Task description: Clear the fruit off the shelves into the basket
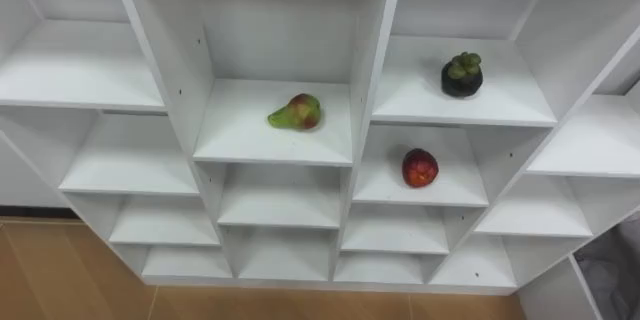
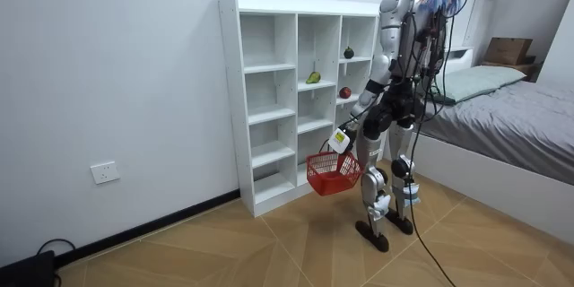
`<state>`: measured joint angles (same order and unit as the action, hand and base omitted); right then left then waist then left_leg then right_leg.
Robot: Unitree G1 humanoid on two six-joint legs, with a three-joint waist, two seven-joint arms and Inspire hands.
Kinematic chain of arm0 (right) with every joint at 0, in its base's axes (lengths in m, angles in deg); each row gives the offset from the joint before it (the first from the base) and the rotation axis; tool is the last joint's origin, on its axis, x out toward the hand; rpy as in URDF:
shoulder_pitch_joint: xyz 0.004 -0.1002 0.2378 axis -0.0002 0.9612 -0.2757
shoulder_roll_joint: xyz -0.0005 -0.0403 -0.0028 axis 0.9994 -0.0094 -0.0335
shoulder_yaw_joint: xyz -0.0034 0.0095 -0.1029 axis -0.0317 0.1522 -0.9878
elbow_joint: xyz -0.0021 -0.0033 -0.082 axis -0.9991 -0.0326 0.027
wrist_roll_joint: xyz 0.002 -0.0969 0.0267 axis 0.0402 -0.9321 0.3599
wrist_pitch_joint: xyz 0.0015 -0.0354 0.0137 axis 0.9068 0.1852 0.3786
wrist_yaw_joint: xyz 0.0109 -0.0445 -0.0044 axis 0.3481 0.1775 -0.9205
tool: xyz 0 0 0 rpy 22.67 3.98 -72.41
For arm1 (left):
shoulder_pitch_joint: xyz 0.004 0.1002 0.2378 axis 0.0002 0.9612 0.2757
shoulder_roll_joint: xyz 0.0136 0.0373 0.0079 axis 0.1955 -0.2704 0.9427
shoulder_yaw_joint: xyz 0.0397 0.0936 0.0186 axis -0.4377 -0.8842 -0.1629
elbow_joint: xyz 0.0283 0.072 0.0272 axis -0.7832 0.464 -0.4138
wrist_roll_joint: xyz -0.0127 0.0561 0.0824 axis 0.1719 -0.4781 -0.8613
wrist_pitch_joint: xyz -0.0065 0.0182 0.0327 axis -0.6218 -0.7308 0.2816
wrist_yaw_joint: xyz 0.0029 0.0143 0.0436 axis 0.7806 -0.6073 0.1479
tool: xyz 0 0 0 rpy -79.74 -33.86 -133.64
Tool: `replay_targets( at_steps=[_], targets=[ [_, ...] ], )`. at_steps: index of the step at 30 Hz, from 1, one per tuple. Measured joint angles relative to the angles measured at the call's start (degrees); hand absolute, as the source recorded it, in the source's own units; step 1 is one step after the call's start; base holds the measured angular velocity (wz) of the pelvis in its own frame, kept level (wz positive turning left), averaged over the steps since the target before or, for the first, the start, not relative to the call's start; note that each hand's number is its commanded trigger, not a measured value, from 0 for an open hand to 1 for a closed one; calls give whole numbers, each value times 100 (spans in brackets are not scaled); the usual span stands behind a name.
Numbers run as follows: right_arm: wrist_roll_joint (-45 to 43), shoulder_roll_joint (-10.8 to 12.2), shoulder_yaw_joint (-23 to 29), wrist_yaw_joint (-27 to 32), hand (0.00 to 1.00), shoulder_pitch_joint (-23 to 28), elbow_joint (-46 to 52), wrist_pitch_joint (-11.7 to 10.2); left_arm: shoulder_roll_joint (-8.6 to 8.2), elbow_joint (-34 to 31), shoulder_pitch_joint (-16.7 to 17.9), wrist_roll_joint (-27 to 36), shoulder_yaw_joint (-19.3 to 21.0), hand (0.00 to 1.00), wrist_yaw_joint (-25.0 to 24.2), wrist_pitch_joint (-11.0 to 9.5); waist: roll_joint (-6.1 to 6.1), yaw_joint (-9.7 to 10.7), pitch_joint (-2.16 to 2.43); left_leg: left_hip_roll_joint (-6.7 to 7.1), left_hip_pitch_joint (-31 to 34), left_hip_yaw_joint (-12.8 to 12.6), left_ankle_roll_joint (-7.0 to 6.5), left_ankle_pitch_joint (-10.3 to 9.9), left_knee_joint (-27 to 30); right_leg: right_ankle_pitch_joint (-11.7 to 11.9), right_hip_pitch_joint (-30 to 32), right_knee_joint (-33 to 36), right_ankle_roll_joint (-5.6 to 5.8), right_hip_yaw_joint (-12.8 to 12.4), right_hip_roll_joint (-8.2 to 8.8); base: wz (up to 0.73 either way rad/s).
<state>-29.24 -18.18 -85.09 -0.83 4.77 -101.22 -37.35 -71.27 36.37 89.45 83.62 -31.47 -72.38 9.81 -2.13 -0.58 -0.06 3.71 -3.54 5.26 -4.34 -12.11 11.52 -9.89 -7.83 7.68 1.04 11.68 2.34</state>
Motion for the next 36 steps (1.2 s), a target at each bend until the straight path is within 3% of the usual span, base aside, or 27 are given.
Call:
replay_targets(
  at_steps=[10, 19, 27, 36],
  targets=[
    [132, -44, 2, 70, 0, 5, -7, -26, -6, -13, -14, 27, -118, 100, -12, -78, 160, 10, 6, -10, -8, -11, 2, 1, -12, 8, 7, 10, -10, -20, -9, -1],
    [159, -3, -2, 114, 0, 12, -2, -25, -73, 11, 49, 55, -118, 100, -52, -77, 121, 4, 11, -17, -4, -70, 2, 1, -36, 8, 38, 10, -10, -17, -9, 0],
    [157, 56, -8, 274, 0, 12, 22, -33, -77, 7, 29, 59, -161, 100, -42, -181, 68, 14, 45, -21, -13, -104, 1, 1, -16, 8, 34, 29, -10, -39, -5, -1],
    [99, 86, 4, 560, 0, 83, 295, -29, -76, 93, 56, 65, -162, 100, -37, -181, 91, 3, 18, -31, -68, -161, 0, 0, -15, 8, 25, 92, -10, -70, 1, -1]
  ],
)
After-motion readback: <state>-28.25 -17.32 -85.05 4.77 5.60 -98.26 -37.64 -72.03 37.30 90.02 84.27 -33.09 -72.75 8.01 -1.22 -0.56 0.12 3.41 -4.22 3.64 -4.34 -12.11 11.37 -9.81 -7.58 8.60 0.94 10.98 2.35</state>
